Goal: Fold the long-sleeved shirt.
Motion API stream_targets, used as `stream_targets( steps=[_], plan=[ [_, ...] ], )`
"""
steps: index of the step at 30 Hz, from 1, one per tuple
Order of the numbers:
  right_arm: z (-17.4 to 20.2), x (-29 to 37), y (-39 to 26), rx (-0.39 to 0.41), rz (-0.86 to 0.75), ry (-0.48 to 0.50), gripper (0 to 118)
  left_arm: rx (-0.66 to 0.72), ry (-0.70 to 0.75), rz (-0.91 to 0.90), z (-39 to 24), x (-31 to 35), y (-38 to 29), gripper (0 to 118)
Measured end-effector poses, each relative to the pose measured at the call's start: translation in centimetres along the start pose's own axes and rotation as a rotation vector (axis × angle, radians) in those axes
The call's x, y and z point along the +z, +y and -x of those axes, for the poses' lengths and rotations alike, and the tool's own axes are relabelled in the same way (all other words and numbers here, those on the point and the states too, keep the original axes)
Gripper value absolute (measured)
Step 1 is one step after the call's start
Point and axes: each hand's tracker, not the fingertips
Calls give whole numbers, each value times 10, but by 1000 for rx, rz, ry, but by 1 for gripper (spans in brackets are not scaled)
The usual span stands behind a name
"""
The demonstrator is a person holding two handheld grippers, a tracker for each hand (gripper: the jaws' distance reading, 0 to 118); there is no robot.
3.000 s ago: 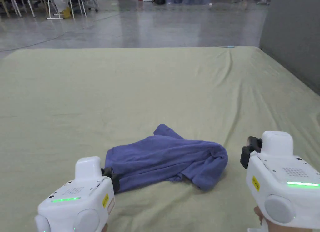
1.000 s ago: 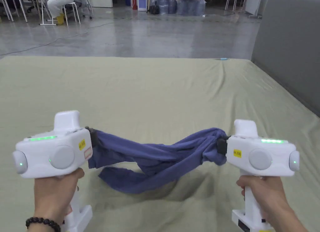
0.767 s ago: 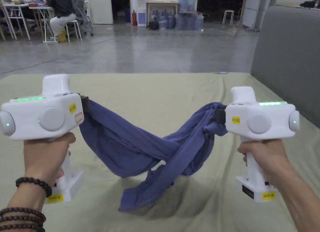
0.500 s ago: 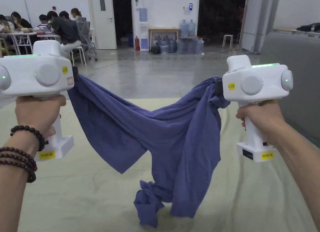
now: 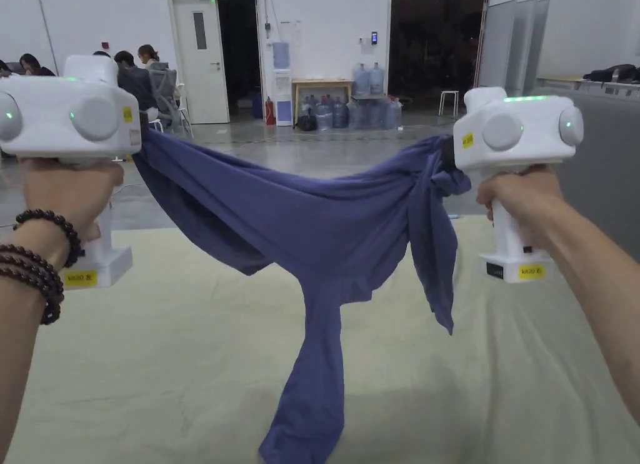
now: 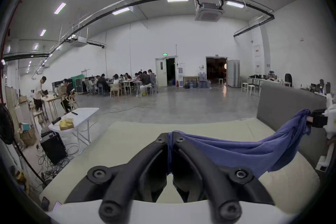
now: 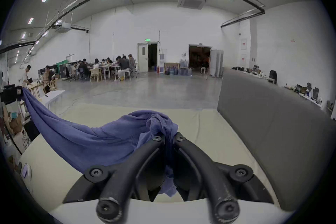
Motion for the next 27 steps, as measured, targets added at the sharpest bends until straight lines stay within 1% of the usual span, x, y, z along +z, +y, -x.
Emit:
stream_targets(
  steps=[2,5,8,9,11,14,15,18,19,21,23,25,27],
  plan=[
    [3,-18,-36,7,62,-4,3,-13,-14,50,-5,-13,-34,0],
    [6,-43,-93,15,178,2,3,-7,-26,186,-10,-32,-95,0],
    [4,-55,-145,-15,256,10,3,8,-39,269,-11,-37,-150,0],
    [-2,-65,-155,-23,276,8,3,7,-39,278,-10,-35,-164,0],
    [-8,-59,-171,-30,284,13,3,9,-51,297,-3,-24,-184,0],
    [-18,-25,-189,-37,253,58,3,30,-93,287,14,10,-204,0],
    [-21,-10,-197,-27,247,74,3,16,-113,295,20,25,-212,0],
    [-24,38,-234,36,279,111,3,-45,-169,334,32,72,-246,0],
    [-26,54,-251,56,309,123,3,-38,-174,348,37,91,-262,0],
    [-26,85,-285,70,372,144,3,-63,-221,421,43,121,-291,0],
    [-28,111,-321,92,435,172,3,-99,-231,492,46,150,-324,0],
    [-25,136,-359,142,495,177,3,-127,-234,551,47,179,-359,0],
    [-23,152,-389,194,551,180,3,-119,-261,640,52,189,-396,0]
  ],
)
